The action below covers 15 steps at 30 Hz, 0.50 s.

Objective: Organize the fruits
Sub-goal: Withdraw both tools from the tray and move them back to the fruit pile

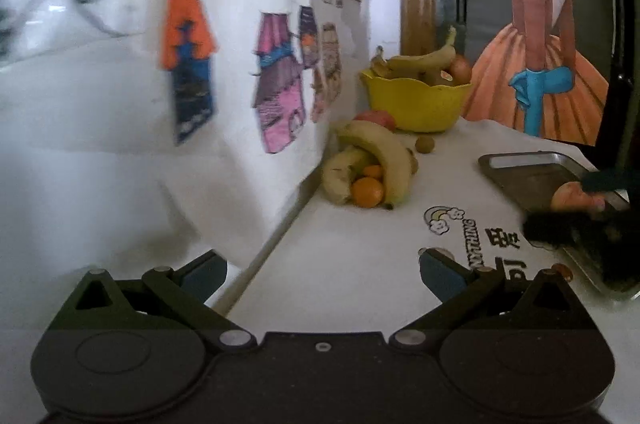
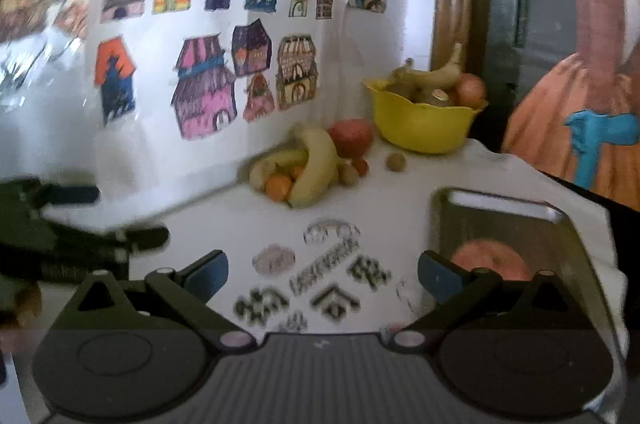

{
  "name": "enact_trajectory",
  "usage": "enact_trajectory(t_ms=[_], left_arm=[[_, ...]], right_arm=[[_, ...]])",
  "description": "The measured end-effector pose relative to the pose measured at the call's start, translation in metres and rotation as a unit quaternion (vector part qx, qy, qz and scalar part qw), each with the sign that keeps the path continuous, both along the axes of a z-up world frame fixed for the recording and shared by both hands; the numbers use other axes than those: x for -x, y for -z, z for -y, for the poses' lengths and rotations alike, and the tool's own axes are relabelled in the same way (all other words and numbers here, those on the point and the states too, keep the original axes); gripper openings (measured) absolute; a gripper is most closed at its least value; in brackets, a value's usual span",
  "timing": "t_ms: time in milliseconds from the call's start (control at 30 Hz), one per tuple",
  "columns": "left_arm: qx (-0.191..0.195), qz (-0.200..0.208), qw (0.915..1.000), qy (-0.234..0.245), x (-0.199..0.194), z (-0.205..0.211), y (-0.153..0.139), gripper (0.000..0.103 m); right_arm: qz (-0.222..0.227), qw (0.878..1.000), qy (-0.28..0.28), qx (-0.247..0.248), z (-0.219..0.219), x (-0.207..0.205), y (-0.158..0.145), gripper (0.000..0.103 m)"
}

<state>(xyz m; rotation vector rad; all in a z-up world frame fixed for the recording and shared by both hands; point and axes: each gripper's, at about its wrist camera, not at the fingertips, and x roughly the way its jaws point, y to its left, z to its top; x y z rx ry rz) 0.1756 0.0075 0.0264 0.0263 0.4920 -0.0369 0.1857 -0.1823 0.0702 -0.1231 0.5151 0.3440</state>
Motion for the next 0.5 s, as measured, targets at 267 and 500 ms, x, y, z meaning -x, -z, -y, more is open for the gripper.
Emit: enact_trajectory(t_ms=[267, 500], left_arm=[[0.015, -0.033, 0.9992, -0.014, -0.06, 0.013, 0.011, 0.102], [0.002, -0.052, 0.9986, -0.008, -0.096, 0.03, 0.021, 0.102]], right_arm=[[-0.027, 0.999, -0.028, -0.023, -0.01, -0.11, -0.003, 0.103], [-0.097, 0.991, -0.03, -0.089, -0.014, -0.195, 0.02, 0.091]])
